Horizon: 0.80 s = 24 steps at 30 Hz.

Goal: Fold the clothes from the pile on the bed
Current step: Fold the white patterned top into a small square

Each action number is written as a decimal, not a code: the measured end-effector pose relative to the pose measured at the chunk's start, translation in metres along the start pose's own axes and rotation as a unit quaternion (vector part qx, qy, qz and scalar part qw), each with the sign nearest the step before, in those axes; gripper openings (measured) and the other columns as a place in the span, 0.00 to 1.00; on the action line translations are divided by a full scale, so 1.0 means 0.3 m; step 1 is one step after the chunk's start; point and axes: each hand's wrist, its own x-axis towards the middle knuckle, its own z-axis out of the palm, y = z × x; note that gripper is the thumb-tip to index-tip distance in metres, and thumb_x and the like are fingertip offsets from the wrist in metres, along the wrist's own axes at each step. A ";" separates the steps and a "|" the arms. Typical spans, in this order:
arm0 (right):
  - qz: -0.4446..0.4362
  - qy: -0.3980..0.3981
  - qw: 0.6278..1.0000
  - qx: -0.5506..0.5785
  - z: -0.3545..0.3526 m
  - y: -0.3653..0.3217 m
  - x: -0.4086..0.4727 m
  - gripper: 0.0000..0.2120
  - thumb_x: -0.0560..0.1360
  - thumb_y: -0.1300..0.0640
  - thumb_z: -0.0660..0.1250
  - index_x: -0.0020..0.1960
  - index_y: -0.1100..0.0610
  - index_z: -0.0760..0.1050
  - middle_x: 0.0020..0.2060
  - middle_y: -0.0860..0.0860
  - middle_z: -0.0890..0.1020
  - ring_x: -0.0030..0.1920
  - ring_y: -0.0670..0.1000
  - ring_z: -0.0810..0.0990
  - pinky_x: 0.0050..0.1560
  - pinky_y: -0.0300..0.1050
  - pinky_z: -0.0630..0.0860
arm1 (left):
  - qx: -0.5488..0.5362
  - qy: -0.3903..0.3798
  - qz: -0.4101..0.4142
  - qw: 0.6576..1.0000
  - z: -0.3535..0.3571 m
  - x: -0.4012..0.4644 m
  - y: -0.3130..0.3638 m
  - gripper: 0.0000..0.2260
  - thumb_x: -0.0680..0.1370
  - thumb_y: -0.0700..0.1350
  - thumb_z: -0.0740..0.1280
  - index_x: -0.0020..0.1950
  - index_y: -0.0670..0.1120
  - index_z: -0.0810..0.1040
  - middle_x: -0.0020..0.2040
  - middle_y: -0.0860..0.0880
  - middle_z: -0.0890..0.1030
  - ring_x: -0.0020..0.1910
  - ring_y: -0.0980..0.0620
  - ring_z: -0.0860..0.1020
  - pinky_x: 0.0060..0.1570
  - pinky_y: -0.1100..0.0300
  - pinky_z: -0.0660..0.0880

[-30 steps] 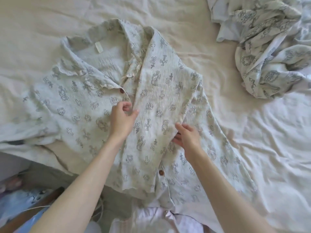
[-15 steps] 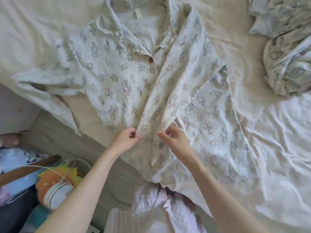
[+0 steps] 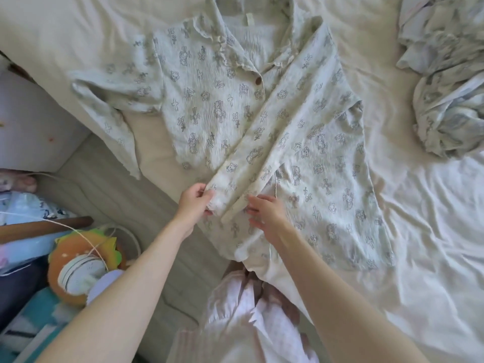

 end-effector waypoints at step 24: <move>-0.356 0.057 0.693 -0.624 0.483 -0.280 0.103 0.26 0.81 0.48 0.55 0.76 0.51 0.52 0.77 0.52 0.53 0.77 0.54 0.48 0.74 0.57 0.49 | 0.083 0.166 0.046 0.982 -0.603 0.327 0.106 0.17 0.79 0.42 0.64 0.67 0.45 0.68 0.62 0.49 0.73 0.53 0.54 0.72 0.51 0.60 0.68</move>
